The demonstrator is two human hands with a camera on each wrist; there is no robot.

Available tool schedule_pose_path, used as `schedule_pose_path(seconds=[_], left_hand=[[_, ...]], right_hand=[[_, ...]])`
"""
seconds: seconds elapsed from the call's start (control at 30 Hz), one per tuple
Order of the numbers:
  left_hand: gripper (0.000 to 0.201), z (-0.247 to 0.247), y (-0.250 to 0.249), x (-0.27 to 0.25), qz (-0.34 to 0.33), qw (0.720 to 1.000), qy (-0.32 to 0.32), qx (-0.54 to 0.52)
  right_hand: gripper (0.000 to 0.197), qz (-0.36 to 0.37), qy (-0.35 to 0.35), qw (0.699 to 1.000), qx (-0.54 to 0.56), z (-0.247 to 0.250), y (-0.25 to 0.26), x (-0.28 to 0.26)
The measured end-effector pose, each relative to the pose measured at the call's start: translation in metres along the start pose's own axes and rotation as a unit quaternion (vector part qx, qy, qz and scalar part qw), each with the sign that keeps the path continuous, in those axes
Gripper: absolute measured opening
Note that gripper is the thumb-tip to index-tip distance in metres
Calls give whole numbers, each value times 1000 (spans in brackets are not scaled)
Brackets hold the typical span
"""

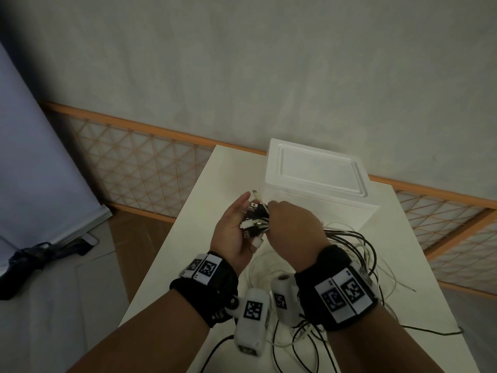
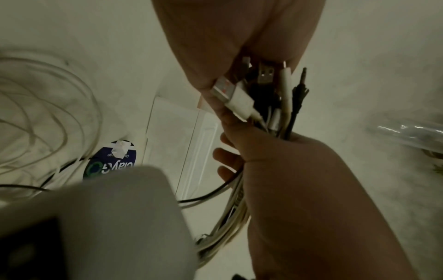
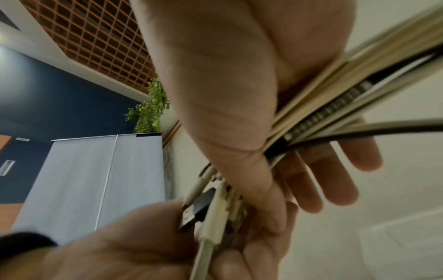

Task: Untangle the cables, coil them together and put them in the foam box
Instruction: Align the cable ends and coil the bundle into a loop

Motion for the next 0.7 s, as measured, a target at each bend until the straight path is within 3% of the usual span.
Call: schedule_pose_path(seconds=[0.13, 0.33, 0.4, 0.53, 0.7], left_hand=[[29, -2, -7, -2, -10, 1000, 1, -10], [42, -8, -11, -6, 23, 1000, -13, -8], [48, -11, -12, -7, 15, 1000, -2, 2], [35, -16, -19, -8, -58, 998, 26, -19], [37, -18, -18, -12, -69, 996, 54, 34]], right_hand=[[31, -4, -10, 999, 49, 4, 4, 2], [56, 55, -22, 996, 60, 4, 7, 2], [49, 62, -26, 996, 63, 3, 7, 3], [48, 67, -34, 996, 55, -1, 9, 7], [37, 37, -25, 997, 67, -5, 8, 10]])
Point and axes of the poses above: each hand's wrist, its own x-axis towards the middle knuckle, its own z-axis out of the back of the hand, y = z × x, the point moved 4 cm from there along x, towards the middle knuckle, and after that the axes turned 7 degrees about -x, right-handed, at the moved point
